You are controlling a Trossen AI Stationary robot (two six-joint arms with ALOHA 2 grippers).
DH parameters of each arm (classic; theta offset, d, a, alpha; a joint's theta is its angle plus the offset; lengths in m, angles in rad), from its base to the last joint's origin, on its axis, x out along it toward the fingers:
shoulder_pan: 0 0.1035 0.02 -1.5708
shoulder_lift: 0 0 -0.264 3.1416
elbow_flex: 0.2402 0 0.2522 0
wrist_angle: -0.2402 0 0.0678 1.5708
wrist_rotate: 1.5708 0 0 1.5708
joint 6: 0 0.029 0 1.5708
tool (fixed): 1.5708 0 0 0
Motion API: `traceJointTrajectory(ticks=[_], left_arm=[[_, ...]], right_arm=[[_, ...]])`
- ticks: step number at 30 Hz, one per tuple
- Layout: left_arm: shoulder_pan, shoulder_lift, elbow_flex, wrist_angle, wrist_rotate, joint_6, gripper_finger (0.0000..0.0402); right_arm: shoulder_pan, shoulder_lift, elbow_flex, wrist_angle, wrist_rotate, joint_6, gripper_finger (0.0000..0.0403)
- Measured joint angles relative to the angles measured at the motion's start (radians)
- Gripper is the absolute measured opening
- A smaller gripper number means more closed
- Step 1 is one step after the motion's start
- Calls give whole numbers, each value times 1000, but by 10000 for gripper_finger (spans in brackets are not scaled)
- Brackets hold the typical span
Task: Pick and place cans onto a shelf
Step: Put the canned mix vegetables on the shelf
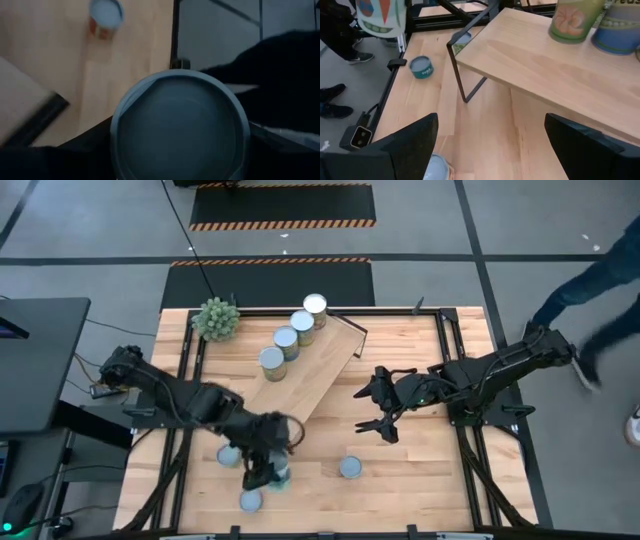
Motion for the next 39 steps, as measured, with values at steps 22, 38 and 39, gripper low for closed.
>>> traceJointTrajectory(ticks=[22, 38, 39], left_arm=[[365, 73, 62, 60, -343, 254, 283], [547, 191, 61, 86, -297, 283, 282], [548, 194, 61, 72, -297, 289, 282]], right_arm=[[-22, -103, 0, -80, 29, 9, 374], [-97, -155, 0, -138, 8, 34, 374], [-99, -160, 0, -138, 8, 34, 374]])
